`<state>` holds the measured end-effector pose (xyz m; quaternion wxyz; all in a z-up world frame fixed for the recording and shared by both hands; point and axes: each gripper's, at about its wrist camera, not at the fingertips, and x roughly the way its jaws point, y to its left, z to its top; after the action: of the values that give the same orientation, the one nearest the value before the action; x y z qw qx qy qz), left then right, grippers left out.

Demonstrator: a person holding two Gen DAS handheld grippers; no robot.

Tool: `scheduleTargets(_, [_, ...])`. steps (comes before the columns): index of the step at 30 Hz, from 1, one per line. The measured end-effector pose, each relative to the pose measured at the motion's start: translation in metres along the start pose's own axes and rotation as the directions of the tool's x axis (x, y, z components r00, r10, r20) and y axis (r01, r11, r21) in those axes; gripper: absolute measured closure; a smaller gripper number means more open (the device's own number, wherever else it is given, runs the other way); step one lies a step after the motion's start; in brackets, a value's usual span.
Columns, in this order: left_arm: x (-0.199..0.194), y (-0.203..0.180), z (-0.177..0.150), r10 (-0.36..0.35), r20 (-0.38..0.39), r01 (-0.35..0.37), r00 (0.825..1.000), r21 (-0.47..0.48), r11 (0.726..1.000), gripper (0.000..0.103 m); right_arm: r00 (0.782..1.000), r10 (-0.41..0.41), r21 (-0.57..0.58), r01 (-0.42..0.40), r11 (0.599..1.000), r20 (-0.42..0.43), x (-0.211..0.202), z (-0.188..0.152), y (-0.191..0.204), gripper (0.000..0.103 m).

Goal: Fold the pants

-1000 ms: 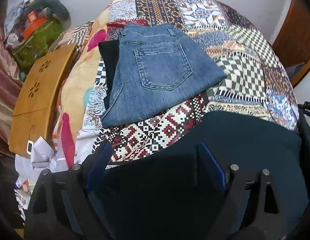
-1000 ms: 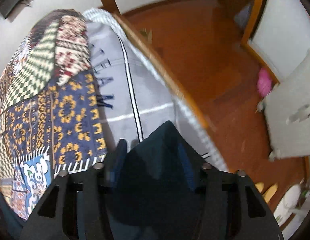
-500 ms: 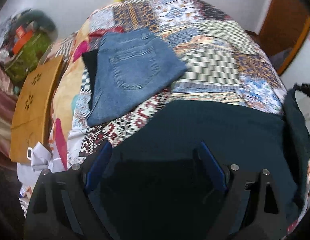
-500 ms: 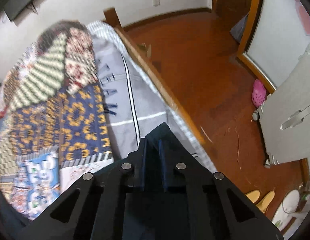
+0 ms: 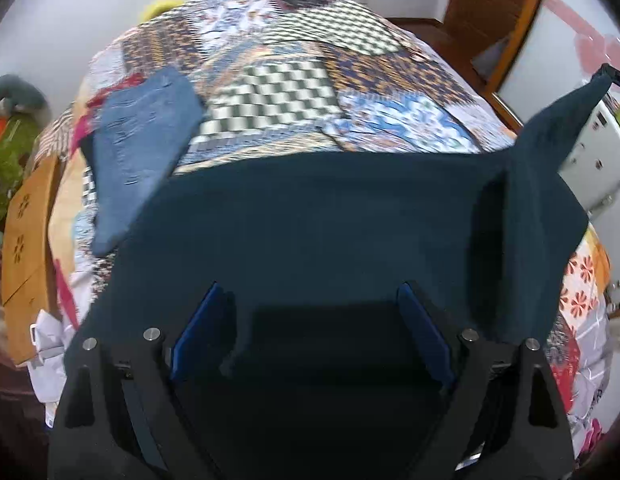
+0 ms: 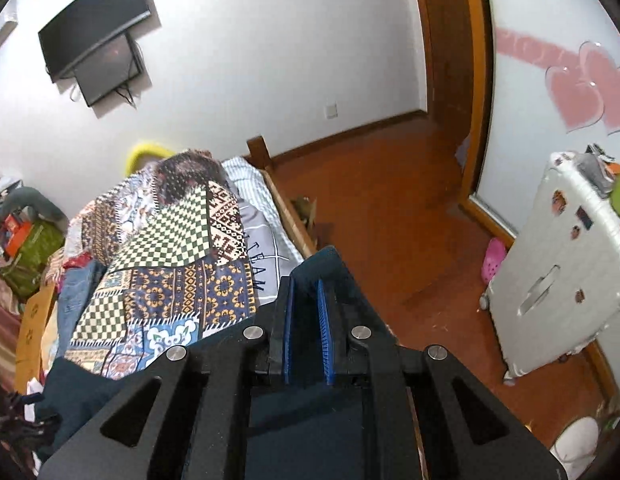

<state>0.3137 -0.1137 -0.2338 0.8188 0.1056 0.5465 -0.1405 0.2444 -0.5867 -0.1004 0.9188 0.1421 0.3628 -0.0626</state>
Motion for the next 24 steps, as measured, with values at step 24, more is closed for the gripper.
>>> scheduleTargets(24, [-0.033,-0.014,-0.004,-0.002,0.113,0.009,0.994,-0.059,0.998,0.014,0.981,-0.071,-0.044,0.064,0.997,-0.179,-0.006,-0.075,-0.019,0.097])
